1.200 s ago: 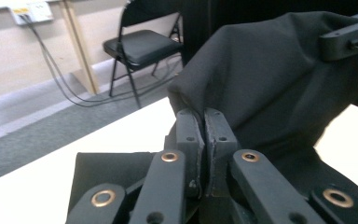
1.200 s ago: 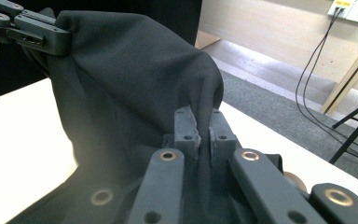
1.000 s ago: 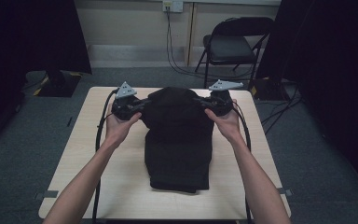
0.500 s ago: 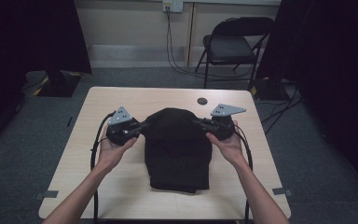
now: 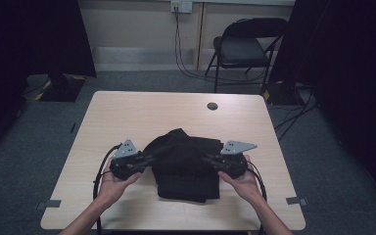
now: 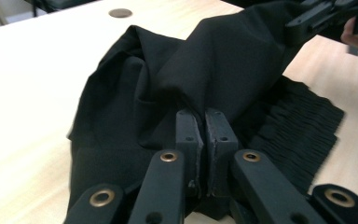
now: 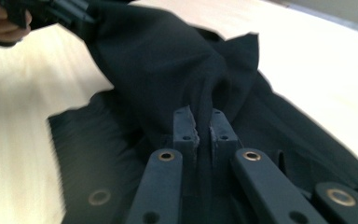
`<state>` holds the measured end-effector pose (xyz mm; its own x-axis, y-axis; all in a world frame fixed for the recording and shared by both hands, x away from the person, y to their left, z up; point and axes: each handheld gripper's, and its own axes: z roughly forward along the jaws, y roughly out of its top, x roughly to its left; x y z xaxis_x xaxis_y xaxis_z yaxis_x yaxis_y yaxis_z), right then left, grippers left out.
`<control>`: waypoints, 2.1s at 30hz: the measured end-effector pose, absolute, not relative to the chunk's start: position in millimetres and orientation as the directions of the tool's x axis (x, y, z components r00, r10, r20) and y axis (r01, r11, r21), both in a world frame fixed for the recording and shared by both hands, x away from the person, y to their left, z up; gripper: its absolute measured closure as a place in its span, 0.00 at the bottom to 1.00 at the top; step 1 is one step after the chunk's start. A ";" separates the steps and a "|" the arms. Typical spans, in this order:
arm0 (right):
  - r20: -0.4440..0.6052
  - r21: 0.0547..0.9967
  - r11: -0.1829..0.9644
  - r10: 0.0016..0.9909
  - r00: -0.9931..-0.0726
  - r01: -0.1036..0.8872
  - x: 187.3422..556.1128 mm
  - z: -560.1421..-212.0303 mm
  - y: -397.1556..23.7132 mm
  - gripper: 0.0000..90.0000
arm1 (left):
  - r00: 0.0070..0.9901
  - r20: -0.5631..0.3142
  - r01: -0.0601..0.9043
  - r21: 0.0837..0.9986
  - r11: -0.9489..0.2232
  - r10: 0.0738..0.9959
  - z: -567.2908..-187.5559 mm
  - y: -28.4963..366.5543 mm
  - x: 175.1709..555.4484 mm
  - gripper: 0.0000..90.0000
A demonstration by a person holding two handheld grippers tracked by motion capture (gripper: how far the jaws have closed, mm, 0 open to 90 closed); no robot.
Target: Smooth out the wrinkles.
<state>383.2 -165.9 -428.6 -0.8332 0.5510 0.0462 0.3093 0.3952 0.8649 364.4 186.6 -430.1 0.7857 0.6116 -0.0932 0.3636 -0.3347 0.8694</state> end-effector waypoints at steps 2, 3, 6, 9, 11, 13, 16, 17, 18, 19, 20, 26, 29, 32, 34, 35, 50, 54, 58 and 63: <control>0.051 0.859 0.404 0.545 -0.837 0.315 376.6 -432.1 -168.0 0.93 | 0.793 -0.100 0.364 0.868 -0.337 0.601 -432.9 186.2 359.0 0.95; 0.048 0.856 0.411 0.542 -0.839 0.314 373.0 -433.5 -168.9 0.93 | 0.799 -0.098 0.364 0.865 -0.346 0.594 -434.4 185.4 355.8 0.95; 0.044 0.843 0.431 0.538 -0.842 0.320 363.7 -439.2 -171.4 0.90 | 0.812 -0.100 0.367 0.854 -0.369 0.575 -438.7 184.4 349.2 0.94; 0.068 0.833 0.433 0.537 -0.841 0.343 356.0 -447.4 -175.9 0.88 | 0.815 -0.105 0.370 0.851 -0.372 0.570 -441.1 185.9 345.1 0.92; 0.073 0.827 0.442 0.531 -0.844 0.349 352.0 -450.6 -176.9 0.85 | 0.826 -0.106 0.357 0.858 -0.368 0.554 -438.5 186.1 341.9 0.89; 0.079 0.820 0.454 0.514 -0.854 0.350 345.0 -451.9 -177.4 0.82 | 0.835 -0.110 0.339 0.875 -0.345 0.539 -432.0 187.3 338.9 0.81; 0.081 0.824 0.459 0.486 -0.870 0.333 336.3 -448.0 -176.1 0.78 | 0.837 -0.123 0.325 0.896 -0.303 0.533 -418.9 189.5 339.0 0.77; 0.070 0.829 0.461 0.477 -0.876 0.318 332.9 -445.1 -174.4 0.77 | 0.837 -0.114 0.319 0.897 -0.307 0.535 -416.3 189.0 340.3 0.75; 0.071 0.831 0.460 0.471 -0.879 0.314 331.9 -443.2 -173.2 0.77 | 0.836 -0.111 0.319 0.895 -0.312 0.537 -414.1 187.3 344.3 0.75; 0.076 0.838 0.450 0.464 -0.882 0.309 331.6 -440.2 -171.2 0.77 | 0.832 -0.110 0.329 0.887 -0.323 0.544 -414.4 184.8 349.0 0.74; 0.070 0.843 0.444 0.469 -0.881 0.303 332.9 -438.3 -169.0 0.77 | 0.826 -0.105 0.338 0.879 -0.337 0.554 -416.8 181.7 354.2 0.73; 0.065 0.843 0.431 0.513 -0.856 0.322 355.0 -440.2 -151.7 0.80 | 0.778 -0.169 0.467 0.800 -0.378 0.605 -447.7 162.1 391.6 0.58; 0.091 0.815 0.454 0.514 -0.853 0.360 363.1 -453.8 -142.9 0.77 | 0.772 -0.188 0.490 0.784 -0.381 0.607 -456.1 154.2 401.9 0.58; 0.089 0.783 0.501 0.496 -0.864 0.368 358.9 -466.8 -135.8 0.71 | 0.788 -0.193 0.485 0.779 -0.397 0.584 -458.5 150.7 401.3 0.96; 0.060 0.757 0.546 0.489 -0.870 0.358 353.1 -474.4 -133.0 0.67 | 0.790 -0.194 0.474 0.794 -0.381 0.581 -453.1 153.8 396.4 0.99; 0.055 0.760 0.543 0.494 -0.868 0.358 351.7 -476.1 -133.9 0.65 | 0.792 -0.194 0.469 0.800 -0.374 0.579 -449.9 155.1 393.4 0.99; 0.053 0.803 0.484 0.523 -0.851 0.347 359.4 -460.1 -134.5 0.59 | 0.739 -0.158 0.482 0.803 -0.350 0.655 -446.5 173.3 368.7 0.71; 0.055 0.820 0.449 0.557 -0.829 0.356 379.6 -454.5 -134.8 0.68 | 0.790 -0.160 0.429 0.834 -0.348 0.592 -434.7 164.7 373.6 0.78; 0.036 0.797 0.473 0.583 -0.812 0.375 397.0 -465.8 -133.2 0.68 | 0.798 -0.181 0.479 0.770 -0.423 0.575 -455.8 144.3 379.1 0.77; 0.034 0.753 0.507 0.606 -0.795 0.419 406.8 -488.3 -138.8 0.64 | 0.753 -0.203 0.555 0.708 -0.436 0.626 -485.8 144.4 390.2 0.68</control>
